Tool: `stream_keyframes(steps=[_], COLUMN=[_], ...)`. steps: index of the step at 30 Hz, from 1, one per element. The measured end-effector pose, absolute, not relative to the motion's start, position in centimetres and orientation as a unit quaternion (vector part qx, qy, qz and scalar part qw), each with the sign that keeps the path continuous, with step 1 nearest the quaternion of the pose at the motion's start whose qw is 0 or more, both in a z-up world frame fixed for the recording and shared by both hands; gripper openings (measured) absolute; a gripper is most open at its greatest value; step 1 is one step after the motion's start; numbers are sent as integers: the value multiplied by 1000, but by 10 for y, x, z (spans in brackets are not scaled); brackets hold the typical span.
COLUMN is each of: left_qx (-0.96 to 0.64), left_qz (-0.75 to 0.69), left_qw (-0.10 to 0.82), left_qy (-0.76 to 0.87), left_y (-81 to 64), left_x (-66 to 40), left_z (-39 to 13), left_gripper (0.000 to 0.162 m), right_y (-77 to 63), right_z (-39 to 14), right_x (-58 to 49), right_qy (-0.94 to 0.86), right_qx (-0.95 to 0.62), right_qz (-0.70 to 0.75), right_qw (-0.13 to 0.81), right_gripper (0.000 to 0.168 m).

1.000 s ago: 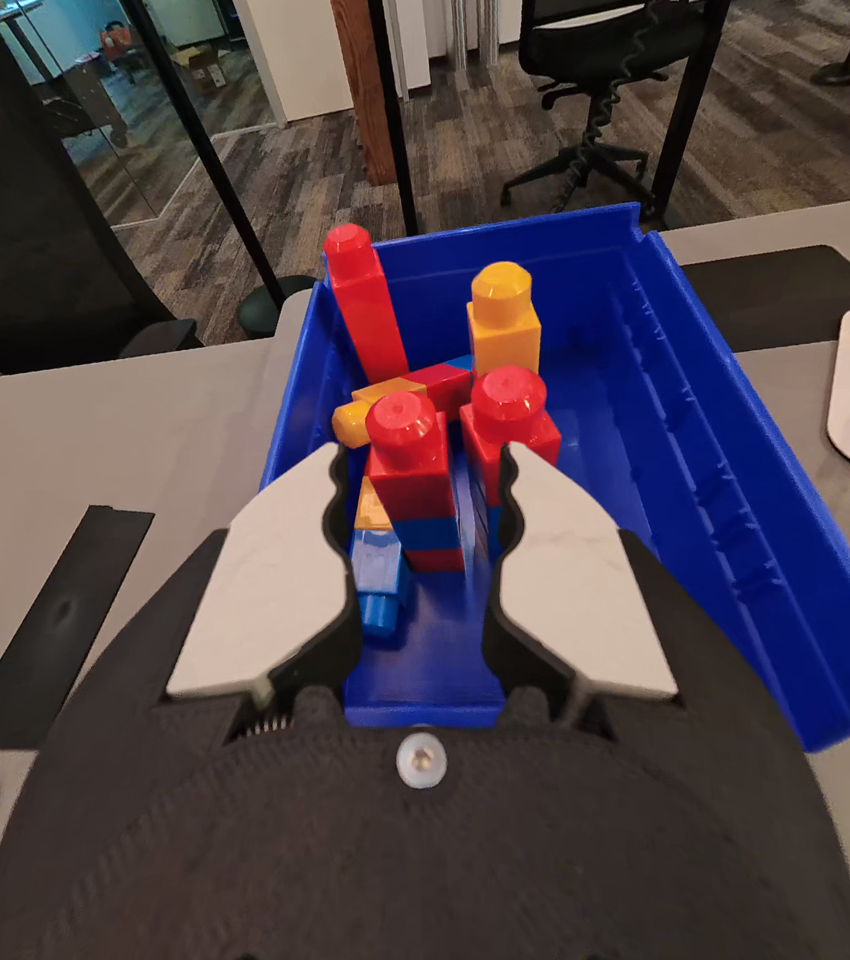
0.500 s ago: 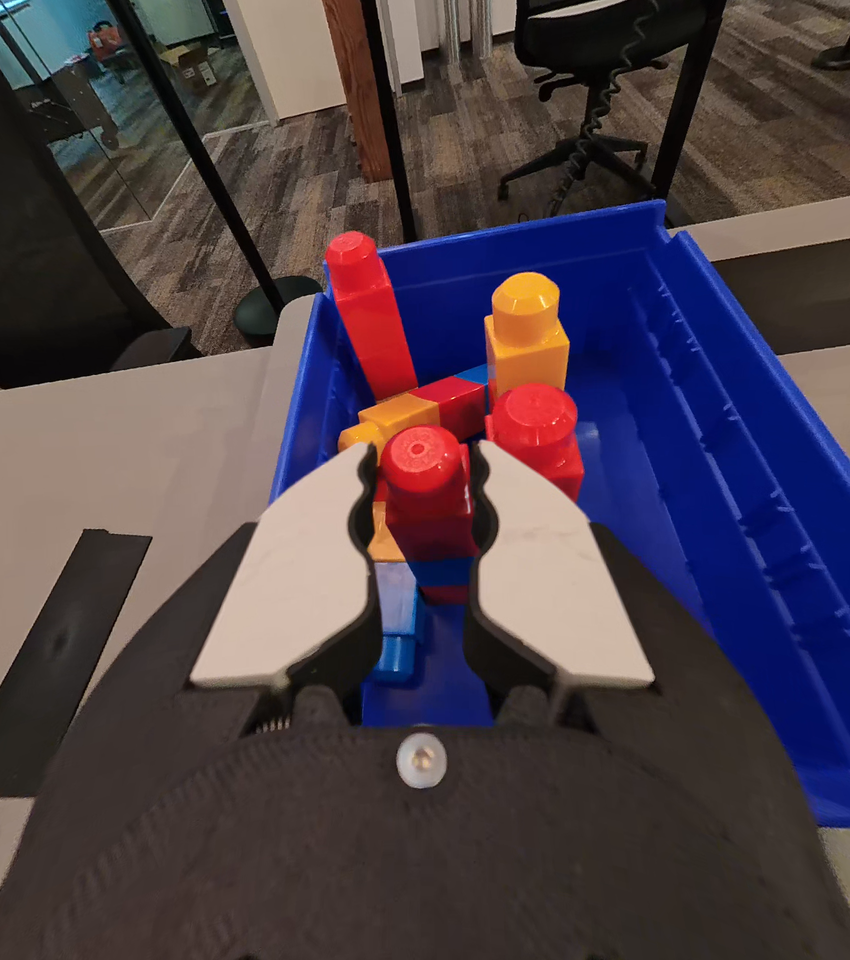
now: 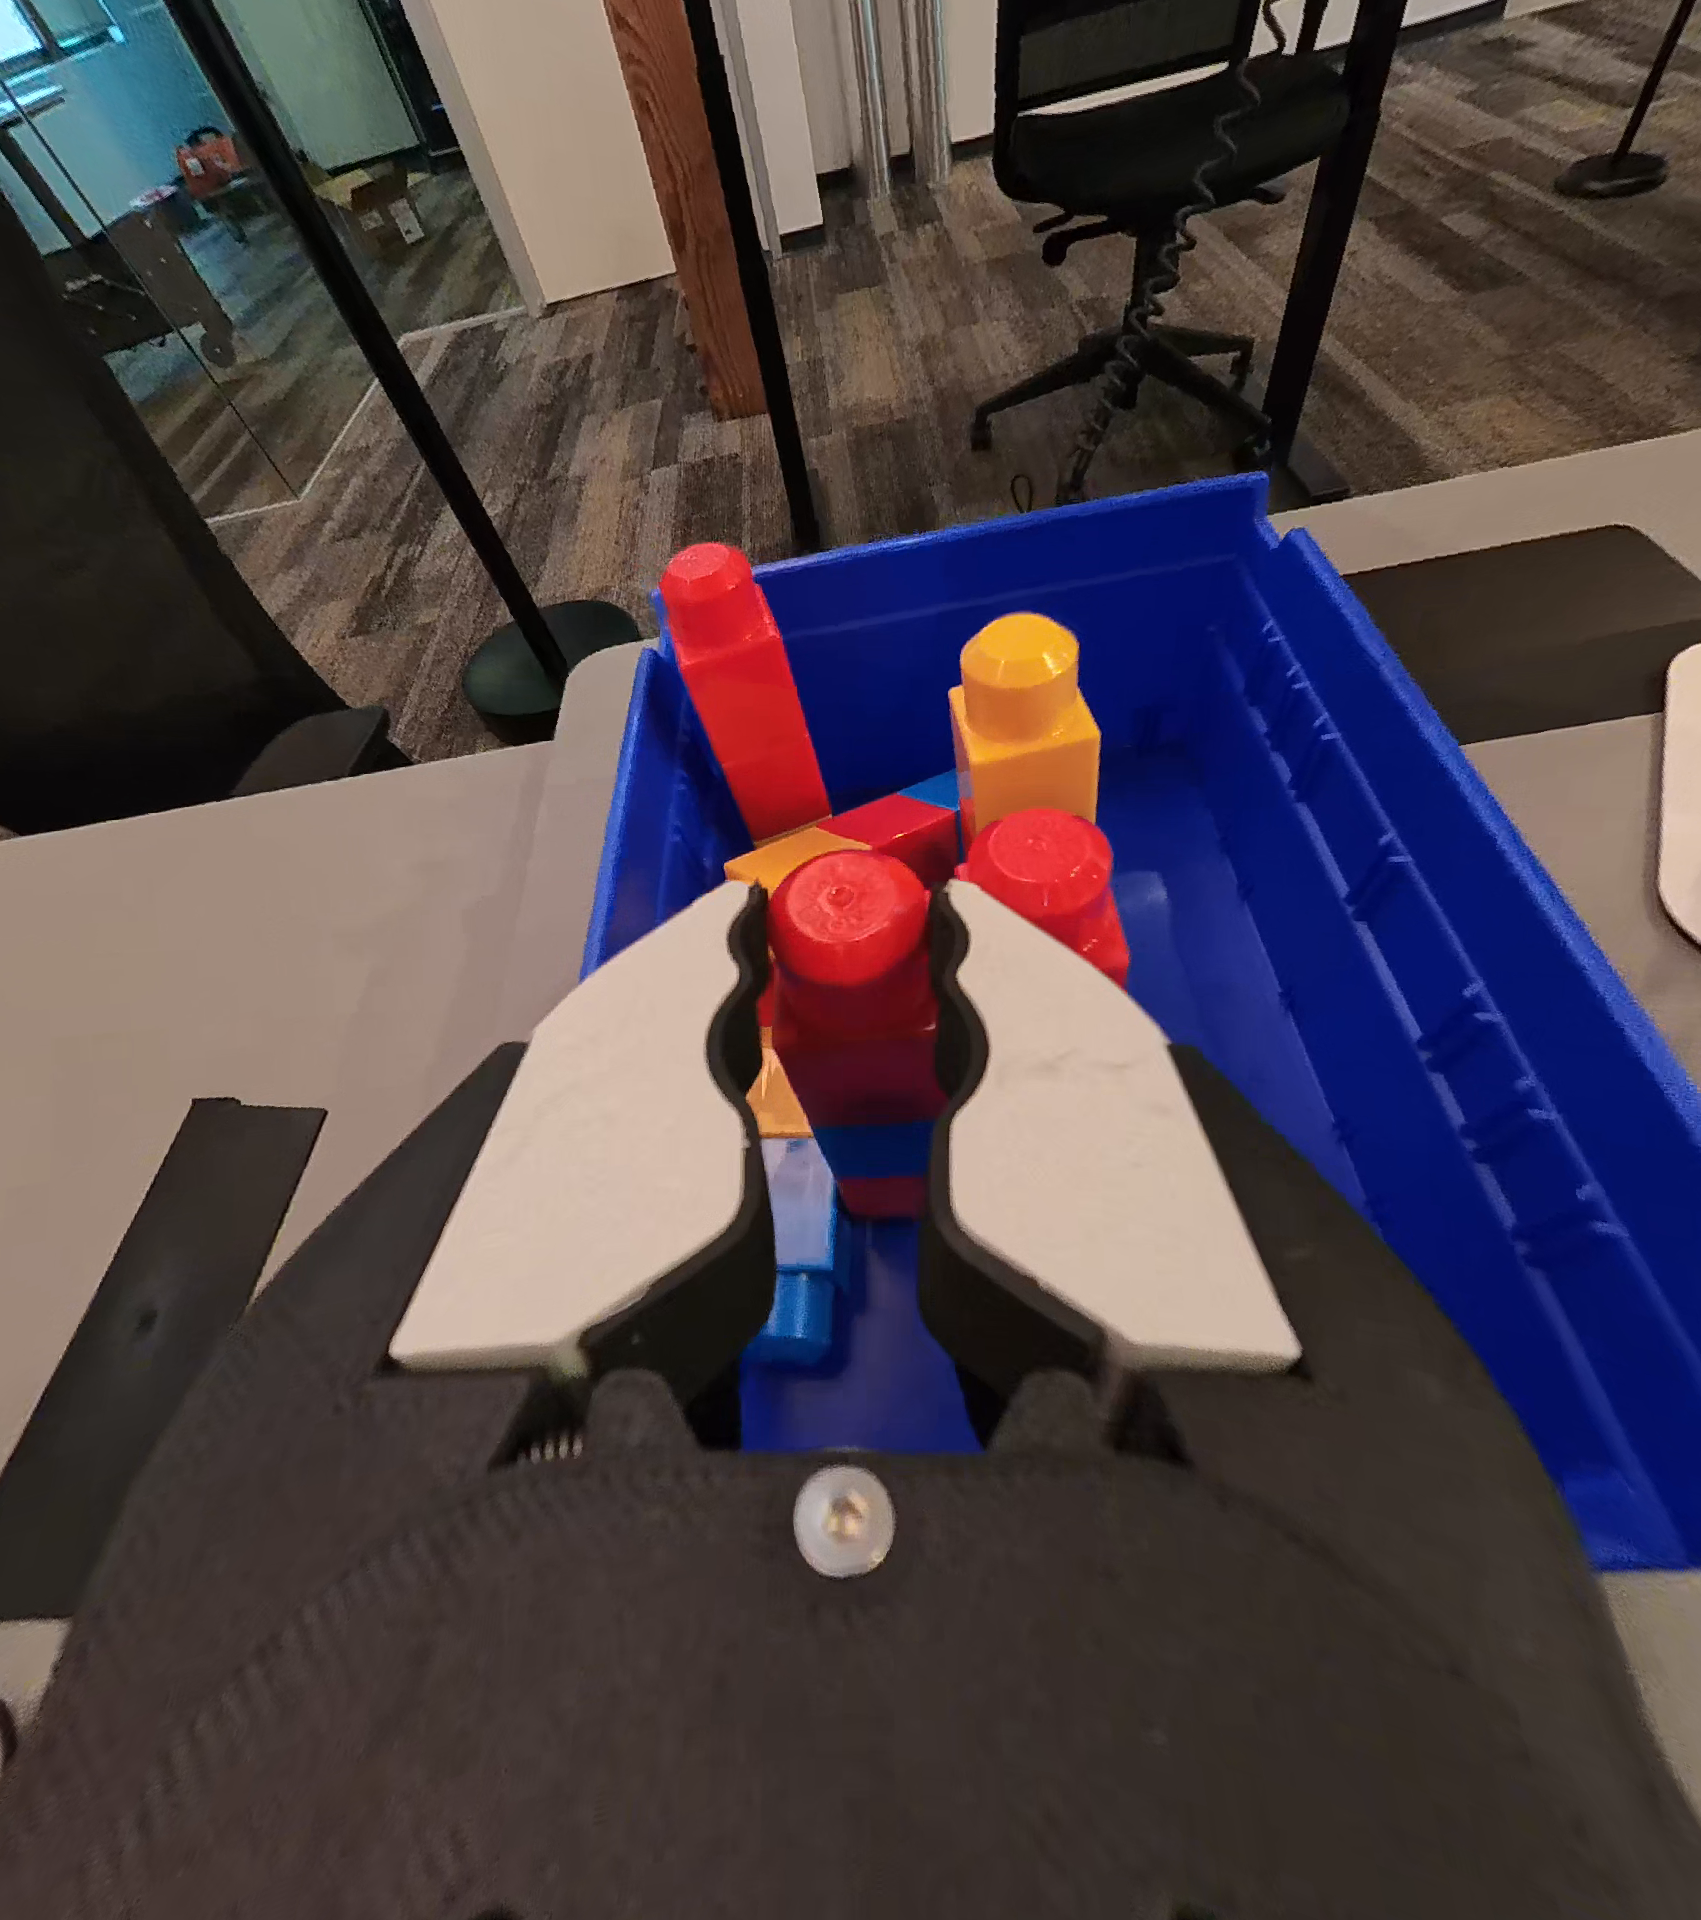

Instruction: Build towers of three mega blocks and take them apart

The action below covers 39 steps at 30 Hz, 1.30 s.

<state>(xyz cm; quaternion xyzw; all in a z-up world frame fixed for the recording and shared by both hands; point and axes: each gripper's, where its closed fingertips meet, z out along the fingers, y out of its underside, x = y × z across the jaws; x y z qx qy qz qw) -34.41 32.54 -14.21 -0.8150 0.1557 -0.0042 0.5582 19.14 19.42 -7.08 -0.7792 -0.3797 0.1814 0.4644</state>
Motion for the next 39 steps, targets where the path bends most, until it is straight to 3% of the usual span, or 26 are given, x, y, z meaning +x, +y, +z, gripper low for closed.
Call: stream_keyframes(steps=[13, 21, 29, 33, 39], left_qx=[-785, -717, -636, -618, -606], left_qz=[-30, -162, -284, -322, -338], left_qw=[576, 554, 493, 468, 449], left_qy=[228, 391, 522, 544, 564], left_y=[256, 175, 103, 89, 80], left_x=[-317, -168, -33, -2, 21], left_z=[-50, -4, 1, -4, -9], left_gripper=[29, 29, 29, 29, 28], right_y=[165, 118, 91, 84, 77], right_z=[-41, -35, -56, -50, -43], right_x=[146, 49, -10, -14, -9], right_qy=[-440, -519, -558, -557, -565], right_qx=[-718, -627, -587, -571, -550], right_qz=[216, 334, 387, 406, 425], right_qw=[495, 476, 441, 445, 446], right_gripper=[41, 51, 66, 64, 39])
